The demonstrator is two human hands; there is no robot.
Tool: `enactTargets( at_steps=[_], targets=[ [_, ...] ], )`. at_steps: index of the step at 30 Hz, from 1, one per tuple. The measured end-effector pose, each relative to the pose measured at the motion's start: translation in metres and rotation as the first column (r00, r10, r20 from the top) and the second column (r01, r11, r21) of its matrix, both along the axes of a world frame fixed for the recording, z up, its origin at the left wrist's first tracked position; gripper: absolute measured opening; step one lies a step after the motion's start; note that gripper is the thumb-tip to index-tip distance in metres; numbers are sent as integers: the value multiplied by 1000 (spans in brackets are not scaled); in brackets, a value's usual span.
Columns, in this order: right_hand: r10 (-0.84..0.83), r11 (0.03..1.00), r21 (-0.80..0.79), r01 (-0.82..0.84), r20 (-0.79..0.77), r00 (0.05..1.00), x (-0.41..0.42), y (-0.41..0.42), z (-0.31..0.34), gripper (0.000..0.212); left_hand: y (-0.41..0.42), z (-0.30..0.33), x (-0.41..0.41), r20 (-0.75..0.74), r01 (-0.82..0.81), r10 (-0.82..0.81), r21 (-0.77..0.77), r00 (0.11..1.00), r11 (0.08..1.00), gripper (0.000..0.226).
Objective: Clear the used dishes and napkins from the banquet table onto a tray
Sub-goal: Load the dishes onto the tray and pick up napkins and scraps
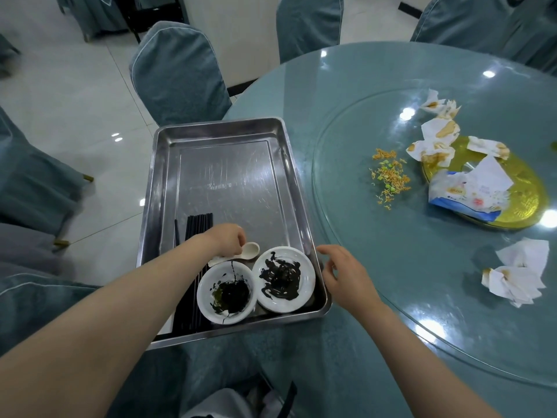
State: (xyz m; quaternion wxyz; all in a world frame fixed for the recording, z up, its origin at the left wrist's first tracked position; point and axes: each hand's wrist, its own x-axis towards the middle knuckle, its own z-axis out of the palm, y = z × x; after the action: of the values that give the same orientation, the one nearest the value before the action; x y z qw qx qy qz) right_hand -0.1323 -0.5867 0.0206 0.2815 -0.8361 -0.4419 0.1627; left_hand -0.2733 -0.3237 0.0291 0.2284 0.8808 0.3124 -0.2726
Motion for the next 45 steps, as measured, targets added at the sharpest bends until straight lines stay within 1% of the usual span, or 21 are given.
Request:
enactTargets(
  at_steps=[5,10,13,16,18,22,25,30,33,36,40,43,45],
  targets=[
    [-67,998,4,67,-26,997,5,-10,-7,37,-2,-4,-4,-42,57,-58,-19,997,998,22],
    [-118,993,11,118,-26,993,9,-15,-11,37,0,-3,-5,-43,6,-10,-91,999,996,23],
    [-189,981,51,189,-9,982,15,-25,-15,33,2,0,-7,-49,-19,13,-128,999,992,22],
    [-287,957,49,285,33,957,25,-42,-19,34,6,1,-8,-54,-27,20,-135,998,991,32],
    [-350,937,30,349,51,935,31,-57,-22,36,6,4,-6,-22,-24,22,-106,1000,994,34],
    [-458,889,34,457,75,886,37,-91,-31,39,-1,11,9,91,-10,15,-53,996,999,13],
    [-556,831,16,557,78,828,40,-120,-37,40,-12,14,27,184,-15,21,-36,983,999,23],
    [-640,762,-39,646,108,761,38,-165,-49,44,-54,25,68,305,106,-80,-70,949,992,24],
    [-674,731,-49,680,95,732,34,-184,-51,45,-88,28,95,352,191,-156,-67,923,979,30],
    [-700,704,-77,706,92,708,31,-202,-52,47,-122,26,119,350,303,-262,-68,899,950,37],
    [-756,640,-141,756,64,652,28,-227,-50,54,-159,15,142,327,434,-390,-72,861,898,41],
    [-737,654,-191,732,56,673,25,-236,-48,59,-180,5,156,300,540,-505,-42,809,840,48],
    [-741,650,-206,731,42,671,26,-236,-45,60,-191,0,163,273,603,-582,9,766,798,55]
  ],
)
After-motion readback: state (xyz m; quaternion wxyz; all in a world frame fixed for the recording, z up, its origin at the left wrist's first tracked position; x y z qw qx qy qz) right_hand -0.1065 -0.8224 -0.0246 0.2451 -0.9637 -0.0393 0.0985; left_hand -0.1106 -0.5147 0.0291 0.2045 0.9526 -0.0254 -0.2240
